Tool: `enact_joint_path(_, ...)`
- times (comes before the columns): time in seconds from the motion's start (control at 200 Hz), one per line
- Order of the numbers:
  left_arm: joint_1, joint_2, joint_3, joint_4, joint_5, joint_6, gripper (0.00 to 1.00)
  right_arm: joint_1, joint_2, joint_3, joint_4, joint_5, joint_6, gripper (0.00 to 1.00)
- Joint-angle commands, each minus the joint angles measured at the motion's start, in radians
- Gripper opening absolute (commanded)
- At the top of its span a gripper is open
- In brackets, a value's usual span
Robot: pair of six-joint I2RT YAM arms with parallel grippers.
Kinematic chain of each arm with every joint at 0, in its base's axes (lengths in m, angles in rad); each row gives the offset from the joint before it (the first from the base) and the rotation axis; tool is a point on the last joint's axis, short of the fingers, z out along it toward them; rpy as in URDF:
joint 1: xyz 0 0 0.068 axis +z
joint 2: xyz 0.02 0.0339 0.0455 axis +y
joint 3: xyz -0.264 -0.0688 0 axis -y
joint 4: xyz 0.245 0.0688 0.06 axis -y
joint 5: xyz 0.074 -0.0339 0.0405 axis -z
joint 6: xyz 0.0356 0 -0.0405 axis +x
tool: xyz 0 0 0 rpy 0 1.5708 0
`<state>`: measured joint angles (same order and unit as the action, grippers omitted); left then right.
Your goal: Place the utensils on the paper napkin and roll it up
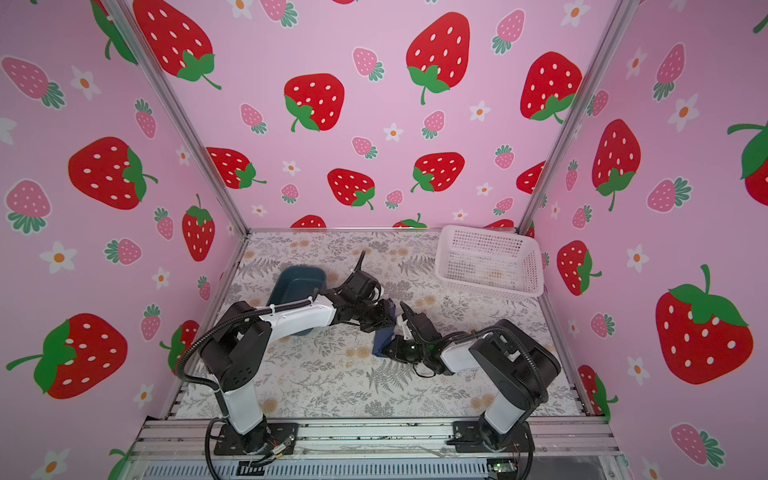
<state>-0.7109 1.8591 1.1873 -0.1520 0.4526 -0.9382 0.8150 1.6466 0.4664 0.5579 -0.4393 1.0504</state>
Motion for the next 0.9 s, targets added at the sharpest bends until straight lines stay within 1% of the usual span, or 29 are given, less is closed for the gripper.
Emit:
enact_joint_path(0.0, -0.01, 0.024, 0.046, 0.046, 0.028, -0.03, 0.0, -0.004, 0.028, -0.018, -0.04, 0.015, -0.002, 0.12)
enact_joint_path(0.38, -0.015, 0.053, 0.044, 0.061, 0.026, -0.045, 0.0, -0.006, 0.026, -0.014, -0.035, 0.005, -0.004, 0.12)
enact_joint_path(0.655, -0.015, 0.063, 0.048, 0.056, 0.014, -0.04, 0.0, -0.012, -0.09, -0.033, -0.053, 0.034, 0.009, 0.15)
enact_joint_path(0.895, -0.015, 0.073, 0.056, 0.057, 0.012, -0.039, 0.0, -0.014, -0.193, -0.091, -0.083, 0.083, 0.035, 0.15)
